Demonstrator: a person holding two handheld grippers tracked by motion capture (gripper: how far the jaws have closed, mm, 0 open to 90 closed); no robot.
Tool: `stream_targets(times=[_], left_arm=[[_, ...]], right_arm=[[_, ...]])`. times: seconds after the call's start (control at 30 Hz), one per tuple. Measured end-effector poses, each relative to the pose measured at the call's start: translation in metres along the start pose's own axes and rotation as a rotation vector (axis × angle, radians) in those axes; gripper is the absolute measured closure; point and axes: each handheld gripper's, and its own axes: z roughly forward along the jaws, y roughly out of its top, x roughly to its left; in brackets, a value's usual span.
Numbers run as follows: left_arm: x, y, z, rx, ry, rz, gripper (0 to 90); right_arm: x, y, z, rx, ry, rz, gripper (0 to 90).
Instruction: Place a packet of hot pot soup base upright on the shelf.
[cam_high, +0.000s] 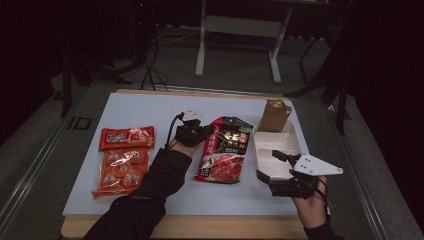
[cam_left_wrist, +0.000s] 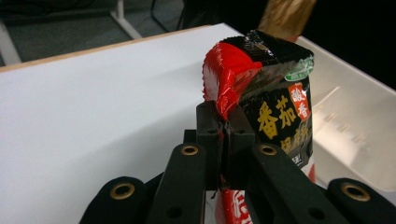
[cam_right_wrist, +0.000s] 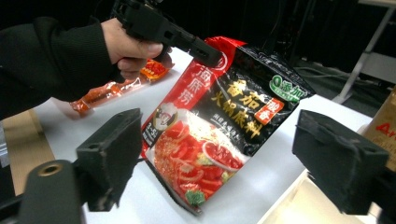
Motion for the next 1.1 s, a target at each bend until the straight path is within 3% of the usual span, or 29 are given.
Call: stream_targets(times=[0.23,0.4,0.53,0.6,0.73,0.83,0.93,1.1], left_arm=[[-0.01,0.005,-0.014,-0.032,-0.04,0.022,88.0],[-0.016,0.008,-0.027,-0.059,-0.034,0.059,88.0],[-0.014,0.007,-0.039,-0.1,-0.037,0.051,87.8],[-0.011,0.007,-0.044,-0.106,-0.06,0.035,87.7],[-0.011,0.006,-0.052,-0.112,-0.083,0.055,87.7],[-0.014,0.004,-0.057,-0.136,-0.104,0.069,87.7],[-0.015,0.001,-0.062,-0.166,-0.135,0.053,87.6],[-0.02,-0.003,-0.066,-0.204,-0.189,0.033,87.7]], right_arm=[[-0.002,0.001,-0.003,-0.005,-0.014,0.045,14.1],[-0.004,0.001,-0.003,0.025,-0.024,0.086,13.8],[-0.004,0.003,-0.002,0.028,-0.016,0.099,11.3],[-0.004,0.004,0.0,0.026,-0.004,0.106,10.3],[-0.002,0.007,0.005,0.045,0.018,0.109,10.3],[-0.002,0.009,0.008,0.055,0.002,0.107,13.0],[-0.004,0.013,0.01,0.042,0.014,0.129,14.0],[-0.005,0.023,0.014,0.026,0.007,0.116,20.9]])
